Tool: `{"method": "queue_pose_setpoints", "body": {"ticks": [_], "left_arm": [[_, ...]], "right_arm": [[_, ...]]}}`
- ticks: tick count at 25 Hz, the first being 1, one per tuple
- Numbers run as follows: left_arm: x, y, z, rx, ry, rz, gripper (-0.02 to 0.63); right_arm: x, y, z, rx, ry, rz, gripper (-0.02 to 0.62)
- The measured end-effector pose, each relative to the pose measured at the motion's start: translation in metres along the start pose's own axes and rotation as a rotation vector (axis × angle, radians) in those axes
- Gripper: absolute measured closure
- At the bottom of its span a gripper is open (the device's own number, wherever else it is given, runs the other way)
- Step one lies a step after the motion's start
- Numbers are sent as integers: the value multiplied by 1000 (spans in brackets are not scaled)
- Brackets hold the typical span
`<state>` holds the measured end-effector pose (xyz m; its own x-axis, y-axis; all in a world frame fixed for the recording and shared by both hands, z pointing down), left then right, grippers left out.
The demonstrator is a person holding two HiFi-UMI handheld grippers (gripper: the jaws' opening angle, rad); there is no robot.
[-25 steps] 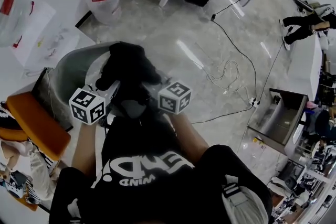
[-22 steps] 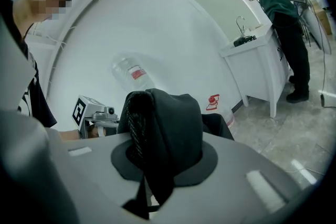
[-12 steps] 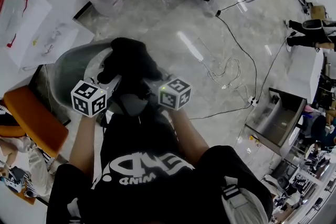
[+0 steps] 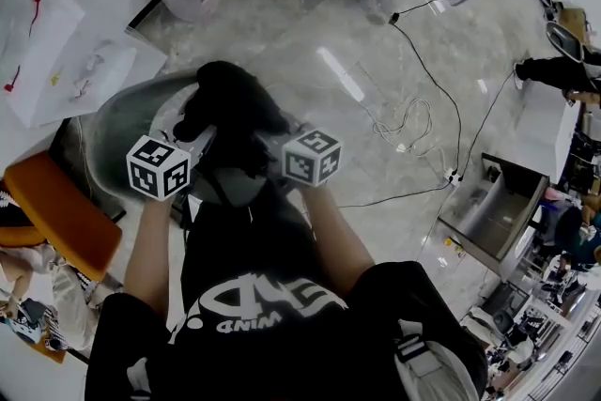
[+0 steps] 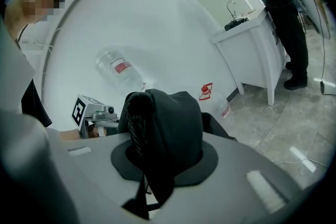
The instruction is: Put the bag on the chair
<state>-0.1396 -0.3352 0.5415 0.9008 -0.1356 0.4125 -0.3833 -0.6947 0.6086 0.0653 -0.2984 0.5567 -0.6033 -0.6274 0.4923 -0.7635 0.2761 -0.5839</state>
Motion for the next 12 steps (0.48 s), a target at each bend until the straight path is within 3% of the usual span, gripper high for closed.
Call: {"method": "queue_pose_setpoints", "body": {"ticks": [12], "left_arm": [[32,46,-14,-66,38,-3,537]], "right_arm": [[39,-49,-14,92,73,-17,518]]}}
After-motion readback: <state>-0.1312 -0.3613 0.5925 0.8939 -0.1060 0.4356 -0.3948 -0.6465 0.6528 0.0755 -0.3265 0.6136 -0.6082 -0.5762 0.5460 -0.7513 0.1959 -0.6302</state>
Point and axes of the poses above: the fingertips, and each gripper's own axes: x forward along the fingers, y to its left, z out of its top, the point moved 10 cm from there along -x, backward along the fingers, and after that the axes turned 11 degrees about -z, right-handed, at the moved point
